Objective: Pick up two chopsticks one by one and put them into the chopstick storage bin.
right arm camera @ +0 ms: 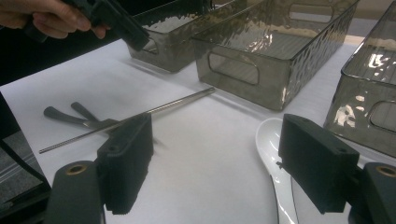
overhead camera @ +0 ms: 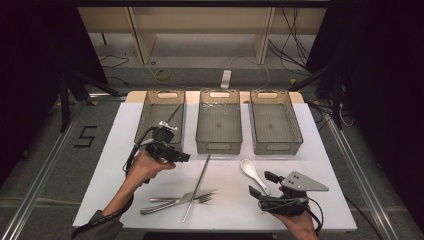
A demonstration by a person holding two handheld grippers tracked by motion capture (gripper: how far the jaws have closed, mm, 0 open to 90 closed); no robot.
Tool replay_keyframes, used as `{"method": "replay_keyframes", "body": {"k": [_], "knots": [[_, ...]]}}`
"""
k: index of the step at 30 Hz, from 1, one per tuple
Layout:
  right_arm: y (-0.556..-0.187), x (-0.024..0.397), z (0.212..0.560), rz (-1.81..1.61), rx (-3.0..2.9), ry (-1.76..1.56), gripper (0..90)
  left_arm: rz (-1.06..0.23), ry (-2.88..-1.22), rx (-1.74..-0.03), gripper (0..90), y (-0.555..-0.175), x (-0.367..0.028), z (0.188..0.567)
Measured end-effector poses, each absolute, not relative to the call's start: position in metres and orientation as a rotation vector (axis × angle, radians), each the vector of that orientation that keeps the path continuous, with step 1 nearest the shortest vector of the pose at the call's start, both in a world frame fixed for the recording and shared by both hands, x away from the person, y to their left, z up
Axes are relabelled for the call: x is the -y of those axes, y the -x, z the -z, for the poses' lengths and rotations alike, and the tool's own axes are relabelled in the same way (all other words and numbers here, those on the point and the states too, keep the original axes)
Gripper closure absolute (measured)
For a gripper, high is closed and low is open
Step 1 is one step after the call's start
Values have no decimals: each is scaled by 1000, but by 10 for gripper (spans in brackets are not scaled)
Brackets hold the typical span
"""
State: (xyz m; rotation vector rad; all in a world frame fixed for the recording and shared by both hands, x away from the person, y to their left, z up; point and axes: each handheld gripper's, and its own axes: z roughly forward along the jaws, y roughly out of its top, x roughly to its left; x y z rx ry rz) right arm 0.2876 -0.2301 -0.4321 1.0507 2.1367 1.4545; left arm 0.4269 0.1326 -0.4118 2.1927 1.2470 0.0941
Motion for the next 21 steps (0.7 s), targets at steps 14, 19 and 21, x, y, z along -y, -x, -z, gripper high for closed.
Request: {"method": "replay_keyframes", "body": {"k": [14,19,21], "knots": [[-287,230,432,-1445,-2138,-1042,273,-46,-2283,-1215,251,-414,-112,427],[-287,230,432,-1442,-2139,-1040,273,-32,-2320,-1206,251,-409,-103,433],[-287,230,432,-1435,-2140,-1039,273,-19,-2306,-1210,250,-406,-100,434]]}}
